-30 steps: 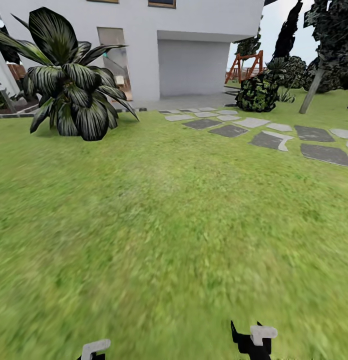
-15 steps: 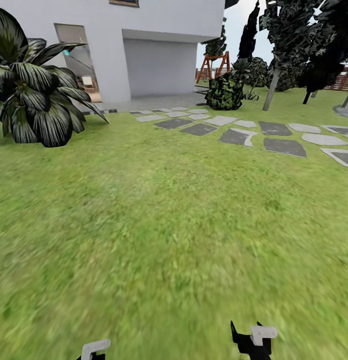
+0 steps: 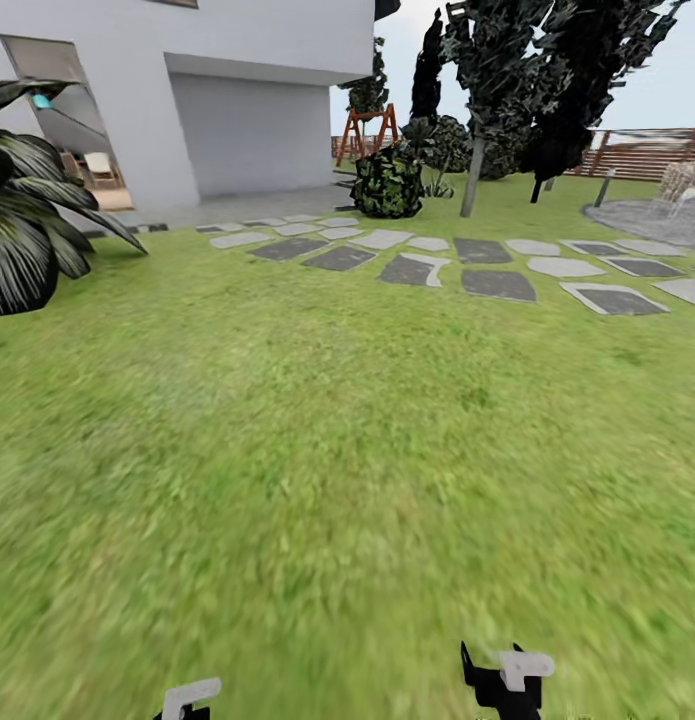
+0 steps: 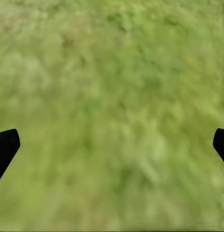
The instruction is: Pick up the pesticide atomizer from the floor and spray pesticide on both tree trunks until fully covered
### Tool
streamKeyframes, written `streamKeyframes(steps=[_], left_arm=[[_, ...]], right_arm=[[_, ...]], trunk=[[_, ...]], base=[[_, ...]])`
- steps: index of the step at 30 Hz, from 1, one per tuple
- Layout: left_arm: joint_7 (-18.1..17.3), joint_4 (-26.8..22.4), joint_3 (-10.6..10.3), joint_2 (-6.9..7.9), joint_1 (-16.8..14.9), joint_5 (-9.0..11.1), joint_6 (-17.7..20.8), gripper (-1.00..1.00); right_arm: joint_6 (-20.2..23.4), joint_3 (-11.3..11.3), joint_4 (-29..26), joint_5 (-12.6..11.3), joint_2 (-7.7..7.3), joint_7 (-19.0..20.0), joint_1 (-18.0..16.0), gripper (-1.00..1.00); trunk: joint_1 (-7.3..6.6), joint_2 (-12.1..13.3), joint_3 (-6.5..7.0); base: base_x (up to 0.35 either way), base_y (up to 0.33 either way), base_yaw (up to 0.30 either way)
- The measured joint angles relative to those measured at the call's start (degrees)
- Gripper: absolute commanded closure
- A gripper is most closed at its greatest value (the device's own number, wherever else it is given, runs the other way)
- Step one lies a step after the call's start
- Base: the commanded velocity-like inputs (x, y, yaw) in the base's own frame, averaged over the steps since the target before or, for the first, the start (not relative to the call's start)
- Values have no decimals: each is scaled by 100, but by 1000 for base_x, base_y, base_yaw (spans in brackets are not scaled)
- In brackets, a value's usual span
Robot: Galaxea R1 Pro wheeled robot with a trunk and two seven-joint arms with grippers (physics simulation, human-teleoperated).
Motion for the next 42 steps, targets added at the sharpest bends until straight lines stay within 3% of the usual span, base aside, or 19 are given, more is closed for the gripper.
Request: streamKeyframes(steps=[42], left_arm=[[0, 3, 0, -5, 0, 0, 0, 100]], right_arm=[[0, 0, 7, 0, 0, 0, 0, -100]], trunk=[[0, 0, 0]], base=[[89, -273, -300]])
